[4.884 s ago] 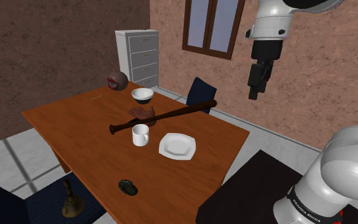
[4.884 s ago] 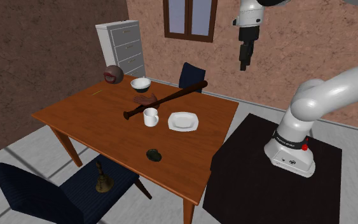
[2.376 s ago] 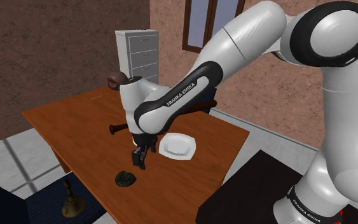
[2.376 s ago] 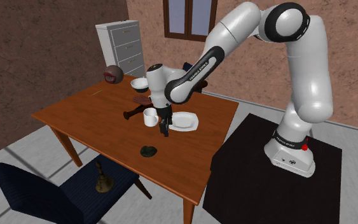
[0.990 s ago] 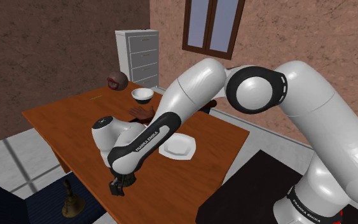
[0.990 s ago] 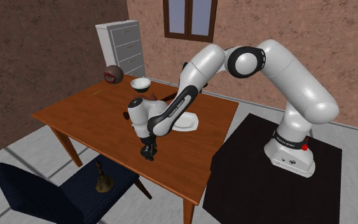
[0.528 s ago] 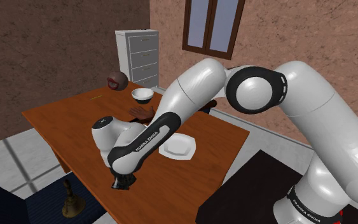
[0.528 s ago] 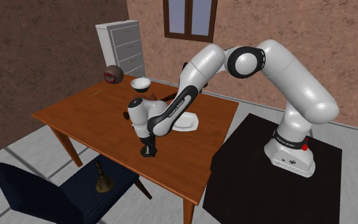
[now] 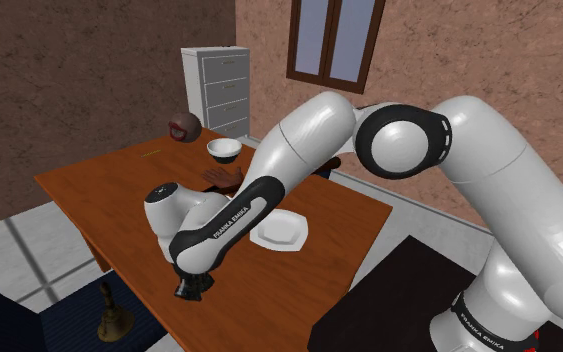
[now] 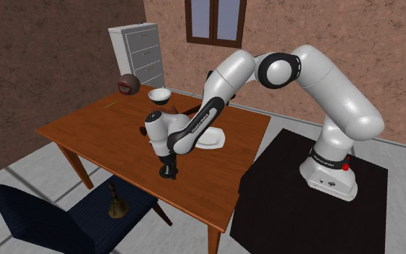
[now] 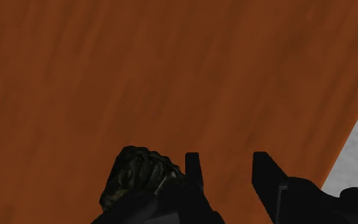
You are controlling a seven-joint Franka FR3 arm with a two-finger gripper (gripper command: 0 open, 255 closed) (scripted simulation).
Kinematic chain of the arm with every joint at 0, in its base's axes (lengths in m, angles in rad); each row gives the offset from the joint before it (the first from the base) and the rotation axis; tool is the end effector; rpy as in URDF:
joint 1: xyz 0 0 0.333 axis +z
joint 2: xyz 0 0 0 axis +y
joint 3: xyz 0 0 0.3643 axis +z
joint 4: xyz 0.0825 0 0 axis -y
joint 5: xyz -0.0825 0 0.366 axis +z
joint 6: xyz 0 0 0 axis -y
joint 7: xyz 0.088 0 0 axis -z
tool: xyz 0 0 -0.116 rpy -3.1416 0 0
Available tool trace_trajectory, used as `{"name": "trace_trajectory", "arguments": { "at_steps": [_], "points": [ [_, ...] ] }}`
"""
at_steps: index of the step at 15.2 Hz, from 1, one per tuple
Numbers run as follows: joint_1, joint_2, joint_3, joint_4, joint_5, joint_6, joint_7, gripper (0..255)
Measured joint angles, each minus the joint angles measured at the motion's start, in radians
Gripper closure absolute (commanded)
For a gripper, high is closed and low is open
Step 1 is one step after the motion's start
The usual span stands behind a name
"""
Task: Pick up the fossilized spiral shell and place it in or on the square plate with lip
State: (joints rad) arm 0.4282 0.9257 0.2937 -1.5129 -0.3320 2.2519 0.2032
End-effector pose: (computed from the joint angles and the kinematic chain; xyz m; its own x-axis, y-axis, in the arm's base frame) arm 0.5649 0.4325 0.1486 0.7884 0.6004 -0.1340 0.6078 -0.7939 0.0188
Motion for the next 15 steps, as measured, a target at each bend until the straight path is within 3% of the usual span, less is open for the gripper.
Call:
{"name": "trace_trajectory", "arguments": {
  "at_steps": [4, 9, 15],
  "points": [
    [0.031, 0.076, -0.046, 0.141, 0.013, -0.018, 0.102, 0],
    [0.068, 0.227, -0.115, 0.423, 0.038, -0.083, 0.247, 0],
    [0.074, 0.308, -0.131, 0.496, 0.038, -0.064, 0.269, 0]
  ]
}}
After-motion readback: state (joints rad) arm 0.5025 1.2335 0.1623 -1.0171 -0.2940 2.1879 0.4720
